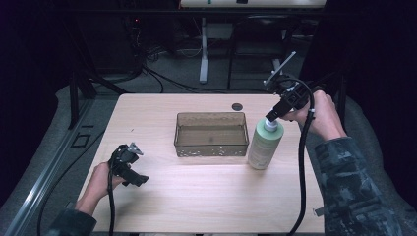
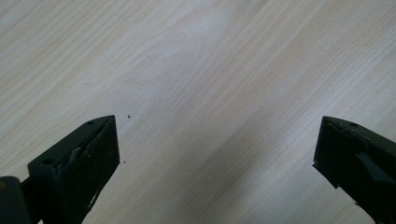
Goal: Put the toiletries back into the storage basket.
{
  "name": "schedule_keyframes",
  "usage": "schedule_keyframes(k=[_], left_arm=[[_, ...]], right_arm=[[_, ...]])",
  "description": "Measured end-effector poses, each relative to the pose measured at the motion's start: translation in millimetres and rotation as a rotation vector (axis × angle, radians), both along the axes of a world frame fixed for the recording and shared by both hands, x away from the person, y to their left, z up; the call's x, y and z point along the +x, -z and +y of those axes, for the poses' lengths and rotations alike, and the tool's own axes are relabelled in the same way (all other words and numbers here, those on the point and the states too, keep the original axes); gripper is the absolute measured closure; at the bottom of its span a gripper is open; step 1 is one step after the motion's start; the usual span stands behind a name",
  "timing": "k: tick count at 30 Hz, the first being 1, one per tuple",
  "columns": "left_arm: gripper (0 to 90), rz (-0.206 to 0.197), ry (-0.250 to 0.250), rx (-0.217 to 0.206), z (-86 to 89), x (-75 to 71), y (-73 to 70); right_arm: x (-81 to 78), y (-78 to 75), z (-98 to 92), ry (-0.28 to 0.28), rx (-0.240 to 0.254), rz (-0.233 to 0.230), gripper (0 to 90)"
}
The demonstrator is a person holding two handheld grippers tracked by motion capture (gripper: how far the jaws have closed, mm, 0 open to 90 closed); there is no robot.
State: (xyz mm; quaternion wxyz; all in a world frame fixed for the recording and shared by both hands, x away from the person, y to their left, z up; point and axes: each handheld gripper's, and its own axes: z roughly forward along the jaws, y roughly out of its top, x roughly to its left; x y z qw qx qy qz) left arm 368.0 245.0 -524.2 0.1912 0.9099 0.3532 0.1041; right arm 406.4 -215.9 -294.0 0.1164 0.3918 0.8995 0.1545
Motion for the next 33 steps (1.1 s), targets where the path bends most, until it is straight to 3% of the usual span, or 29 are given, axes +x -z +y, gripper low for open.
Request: schedule_keyframes(k=[33], left_arm=[[0.2, 0.005, 0.002, -0.002, 0.2, 0.5, 0.1]], right_arm=[[1.0, -34.2, 3.4, 0.000, -0.019, -0.025, 62.9]])
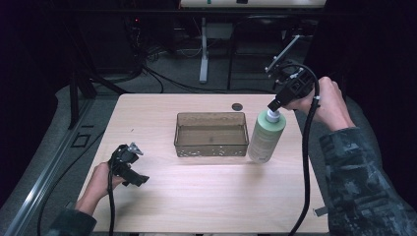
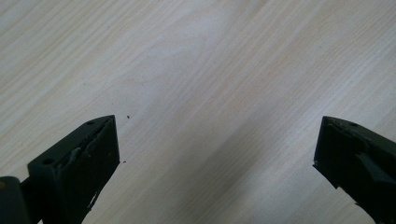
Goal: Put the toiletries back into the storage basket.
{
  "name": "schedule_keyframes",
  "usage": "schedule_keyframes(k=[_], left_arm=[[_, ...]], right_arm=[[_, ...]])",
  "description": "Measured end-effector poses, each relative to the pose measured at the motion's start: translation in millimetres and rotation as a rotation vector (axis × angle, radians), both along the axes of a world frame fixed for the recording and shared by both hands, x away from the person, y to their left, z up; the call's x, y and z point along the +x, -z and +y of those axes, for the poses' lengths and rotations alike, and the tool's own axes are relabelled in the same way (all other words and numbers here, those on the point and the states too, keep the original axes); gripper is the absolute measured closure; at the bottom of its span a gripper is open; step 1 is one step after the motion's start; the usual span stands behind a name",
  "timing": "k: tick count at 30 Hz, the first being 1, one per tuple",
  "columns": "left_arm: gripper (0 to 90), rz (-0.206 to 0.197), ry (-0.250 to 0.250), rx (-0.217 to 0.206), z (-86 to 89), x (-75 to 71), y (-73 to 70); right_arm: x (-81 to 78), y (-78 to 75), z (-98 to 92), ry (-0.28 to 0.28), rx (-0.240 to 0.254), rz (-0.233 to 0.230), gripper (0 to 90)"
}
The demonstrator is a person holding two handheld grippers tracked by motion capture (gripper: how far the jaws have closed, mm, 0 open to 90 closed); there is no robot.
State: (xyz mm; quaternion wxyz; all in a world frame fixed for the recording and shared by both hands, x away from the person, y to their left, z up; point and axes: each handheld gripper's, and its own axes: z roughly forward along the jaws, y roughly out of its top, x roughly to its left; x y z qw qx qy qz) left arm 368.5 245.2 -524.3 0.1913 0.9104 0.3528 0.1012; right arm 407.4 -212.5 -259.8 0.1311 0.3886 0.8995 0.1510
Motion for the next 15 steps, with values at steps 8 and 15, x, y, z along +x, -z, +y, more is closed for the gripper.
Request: schedule_keyframes(k=[8, 15], left_arm=[[0.2, 0.001, 0.000, 0.000, 0.1, 0.2, 0.1], [0.2, 0.001, 0.000, -0.002, 0.2, 0.2, 0.0]], right_arm=[[0.5, -8.8, 2.1, -0.003, -0.007, -0.003, 63.0], [0.7, -16.8, 3.9, -0.003, -0.013, -0.009, 63.0]])
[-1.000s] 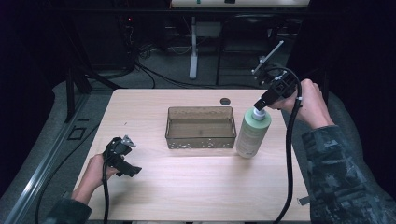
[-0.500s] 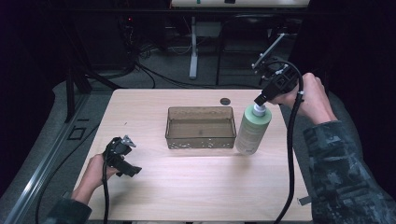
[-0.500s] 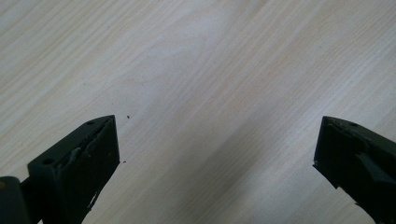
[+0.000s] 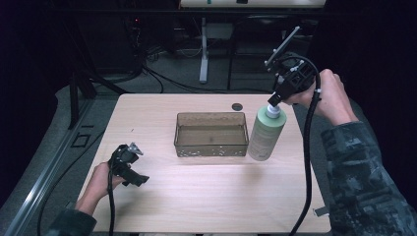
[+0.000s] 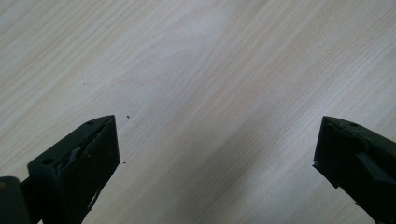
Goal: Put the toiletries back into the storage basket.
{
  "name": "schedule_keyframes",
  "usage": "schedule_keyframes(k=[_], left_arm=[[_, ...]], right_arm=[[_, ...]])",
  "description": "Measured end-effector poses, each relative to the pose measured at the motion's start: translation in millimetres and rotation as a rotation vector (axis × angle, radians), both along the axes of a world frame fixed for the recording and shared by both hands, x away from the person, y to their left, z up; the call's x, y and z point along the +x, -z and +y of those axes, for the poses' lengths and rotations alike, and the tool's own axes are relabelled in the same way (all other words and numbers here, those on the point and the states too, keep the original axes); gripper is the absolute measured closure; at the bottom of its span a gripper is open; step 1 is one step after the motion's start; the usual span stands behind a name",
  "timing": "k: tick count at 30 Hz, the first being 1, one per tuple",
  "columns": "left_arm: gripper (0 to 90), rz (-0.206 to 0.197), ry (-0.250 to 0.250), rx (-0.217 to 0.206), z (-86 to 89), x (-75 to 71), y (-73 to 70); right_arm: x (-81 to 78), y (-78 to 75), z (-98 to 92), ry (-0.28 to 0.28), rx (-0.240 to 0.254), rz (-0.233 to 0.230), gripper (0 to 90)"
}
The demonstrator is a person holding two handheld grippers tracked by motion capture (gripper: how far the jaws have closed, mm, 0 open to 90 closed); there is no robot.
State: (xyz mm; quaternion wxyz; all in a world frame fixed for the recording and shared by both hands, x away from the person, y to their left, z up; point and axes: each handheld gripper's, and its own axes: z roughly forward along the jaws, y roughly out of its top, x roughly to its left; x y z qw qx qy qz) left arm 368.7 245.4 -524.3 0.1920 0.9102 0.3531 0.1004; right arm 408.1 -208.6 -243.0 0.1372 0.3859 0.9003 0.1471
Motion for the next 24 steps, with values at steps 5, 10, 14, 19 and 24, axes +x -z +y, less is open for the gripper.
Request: schedule_keyframes(k=[5, 10, 14, 19, 24], left_arm=[[0.2, 0.000, 0.000, 0.001, -0.1, 0.1, 0.1], [0.2, 0.000, 0.001, 0.001, 0.0, 0.1, 0.1], [0.2, -0.001, 0.000, 0.000, 0.0, 0.0, 0.0], [0.2, 0.000, 0.000, 0.001, -0.1, 0.1, 0.1], [0.2, 0.000, 0.001, 0.001, -0.2, 0.1, 0.1]], right_arm=[[0.1, -5.3, -0.3, 0.004, -0.003, -0.007, 63.0], [0.1, -9.5, -0.1, 0.002, -0.006, -0.009, 63.0], [0.4, -12.4, 0.6, 0.001, -0.009, -0.011, 63.1], [0.6, -15.2, 1.3, 0.001, -0.010, -0.013, 63.1], [1.5, -18.6, 2.3, -0.001, -0.016, -0.014, 63.1]])
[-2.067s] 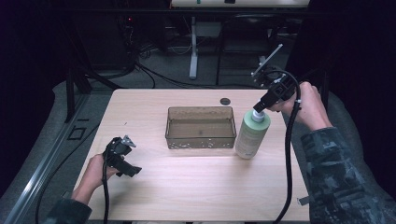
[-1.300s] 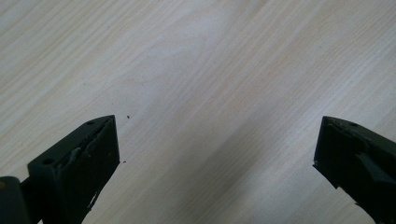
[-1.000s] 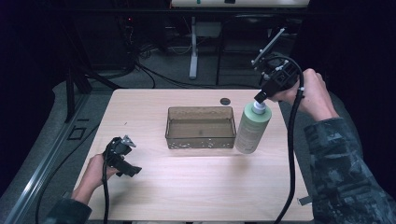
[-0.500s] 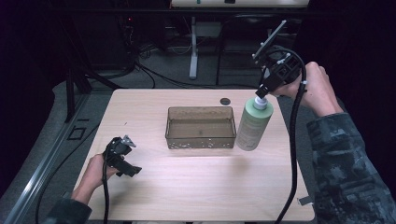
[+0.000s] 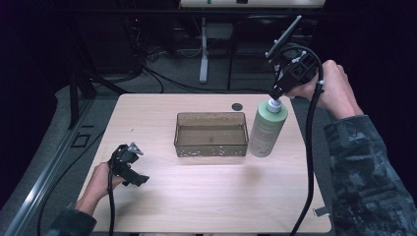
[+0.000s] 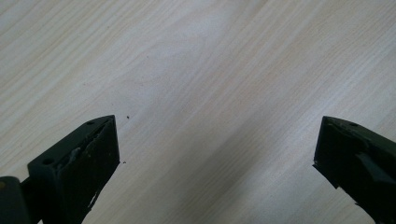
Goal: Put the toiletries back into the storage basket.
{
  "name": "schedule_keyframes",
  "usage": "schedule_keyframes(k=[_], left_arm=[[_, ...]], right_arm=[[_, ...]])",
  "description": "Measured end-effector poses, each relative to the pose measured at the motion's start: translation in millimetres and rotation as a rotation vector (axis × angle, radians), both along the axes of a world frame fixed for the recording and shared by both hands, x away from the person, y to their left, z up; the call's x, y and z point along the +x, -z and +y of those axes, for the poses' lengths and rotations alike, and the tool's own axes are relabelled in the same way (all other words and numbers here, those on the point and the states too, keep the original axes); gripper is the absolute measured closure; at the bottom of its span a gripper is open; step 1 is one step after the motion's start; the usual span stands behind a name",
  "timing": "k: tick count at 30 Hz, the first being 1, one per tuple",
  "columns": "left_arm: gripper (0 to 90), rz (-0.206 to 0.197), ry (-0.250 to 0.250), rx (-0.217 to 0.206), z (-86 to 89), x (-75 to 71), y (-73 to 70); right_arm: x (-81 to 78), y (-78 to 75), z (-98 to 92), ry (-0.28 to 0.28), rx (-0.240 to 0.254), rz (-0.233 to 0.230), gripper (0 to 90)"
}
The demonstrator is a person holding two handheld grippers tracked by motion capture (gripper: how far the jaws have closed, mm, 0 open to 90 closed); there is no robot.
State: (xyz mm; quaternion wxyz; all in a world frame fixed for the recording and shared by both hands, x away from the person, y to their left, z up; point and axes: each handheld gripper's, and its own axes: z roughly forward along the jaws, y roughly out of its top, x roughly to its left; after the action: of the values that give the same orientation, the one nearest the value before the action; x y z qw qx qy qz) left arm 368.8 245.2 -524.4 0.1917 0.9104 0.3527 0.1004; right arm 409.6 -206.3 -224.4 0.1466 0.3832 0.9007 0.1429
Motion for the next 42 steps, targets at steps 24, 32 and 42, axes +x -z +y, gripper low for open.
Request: schedule_keyframes(k=[24, 32, 42], left_arm=[[0.2, 0.003, 0.002, 0.002, -0.2, 0.0, 0.2], [0.2, 0.002, 0.002, 0.002, 0.0, 0.0, 0.3], [0.2, 0.004, 0.003, 0.003, -0.3, 0.1, 0.5]], right_arm=[[13.3, -8.0, 14.7, -0.010, -0.002, -0.013, 63.2], [19.9, -7.3, 20.3, -0.011, 0.002, -0.015, 63.3], [26.3, -8.0, 30.8, -0.024, 0.006, -0.018, 63.3]])
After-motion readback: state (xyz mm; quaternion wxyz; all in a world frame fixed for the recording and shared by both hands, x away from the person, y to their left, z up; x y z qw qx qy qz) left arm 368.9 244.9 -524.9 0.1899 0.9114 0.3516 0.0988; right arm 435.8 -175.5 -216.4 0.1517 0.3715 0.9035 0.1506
